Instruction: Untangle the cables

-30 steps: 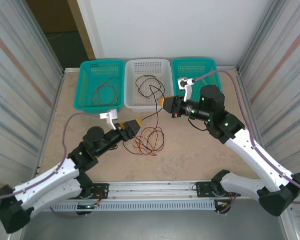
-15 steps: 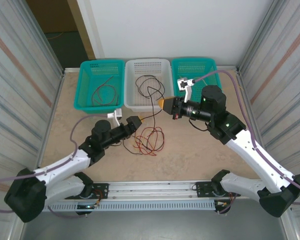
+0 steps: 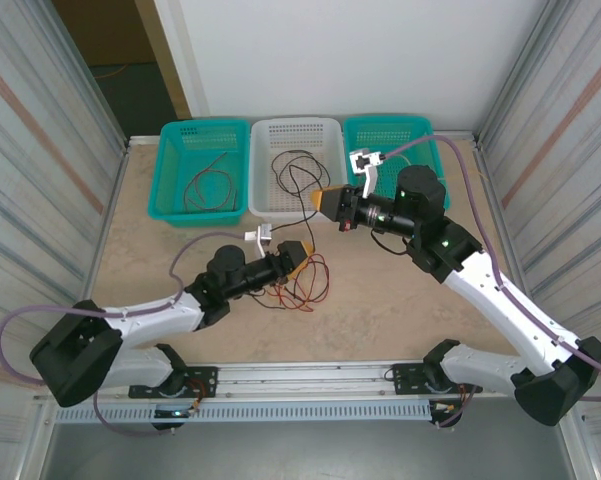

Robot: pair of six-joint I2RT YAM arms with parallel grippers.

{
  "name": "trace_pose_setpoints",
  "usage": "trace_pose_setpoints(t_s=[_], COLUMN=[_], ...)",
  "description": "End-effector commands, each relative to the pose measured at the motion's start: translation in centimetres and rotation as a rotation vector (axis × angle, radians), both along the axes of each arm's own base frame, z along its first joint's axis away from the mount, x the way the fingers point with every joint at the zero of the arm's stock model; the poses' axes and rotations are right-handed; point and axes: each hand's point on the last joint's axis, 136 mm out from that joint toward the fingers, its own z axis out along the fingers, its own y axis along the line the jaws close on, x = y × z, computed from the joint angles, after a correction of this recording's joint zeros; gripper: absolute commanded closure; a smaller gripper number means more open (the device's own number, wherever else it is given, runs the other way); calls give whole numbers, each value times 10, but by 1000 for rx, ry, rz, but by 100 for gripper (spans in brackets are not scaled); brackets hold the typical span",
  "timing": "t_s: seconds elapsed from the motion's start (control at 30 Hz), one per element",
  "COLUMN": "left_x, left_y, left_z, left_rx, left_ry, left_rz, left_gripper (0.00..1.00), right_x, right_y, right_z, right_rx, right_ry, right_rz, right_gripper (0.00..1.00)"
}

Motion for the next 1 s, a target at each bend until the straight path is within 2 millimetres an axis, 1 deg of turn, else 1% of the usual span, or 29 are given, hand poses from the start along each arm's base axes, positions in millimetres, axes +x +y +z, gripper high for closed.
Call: trace_pose_setpoints(t_s=[0.0, 0.13, 0.17, 0.23, 0.37, 0.4, 0.53, 0.7, 0.77, 0.8, 0.9, 0.97], left_x=[3, 4, 5, 5, 5, 5, 6, 7, 7, 7, 5, 4], left_y=[-6, -2, 0, 2, 3, 3, -2, -8, -8, -9, -9, -9], left_z=[34, 43, 46, 51, 56, 56, 53, 54, 53, 52, 55, 58], left_rx=[-92, -125, -133, -150, -163, -159, -153, -168, -165, -160, -168, -178], left_ry=[-59, -84, -92, -108, -122, -122, -116, -129, -139, -137, -144, -153], left_rz=[-6, 16, 23, 34, 38, 36, 24, 2, 0, 0, -10, -14], left_gripper=[22, 14, 13, 12, 14, 17, 33, 60, 67, 65, 48, 41], right_x=[-5, -6, -6, -6, -4, -4, -3, -2, -2, -2, -2, -1], right_y=[-1, -4, -4, -3, -2, -1, -1, -2, -1, -1, 0, 1], right_z=[28, 27, 26, 26, 23, 24, 22, 23, 22, 23, 21, 20], right_rx=[62, 63, 63, 66, 71, 73, 72, 79, 79, 80, 77, 76], right_ry=[-44, -44, -42, -40, -27, -26, -19, -18, -14, -15, -8, -3], right_rz=[19, 9, 8, 11, 11, 12, 10, 4, 4, 5, 7, 10], right_gripper=[100, 100, 100, 100, 100, 100, 100, 100, 100, 100, 100, 100])
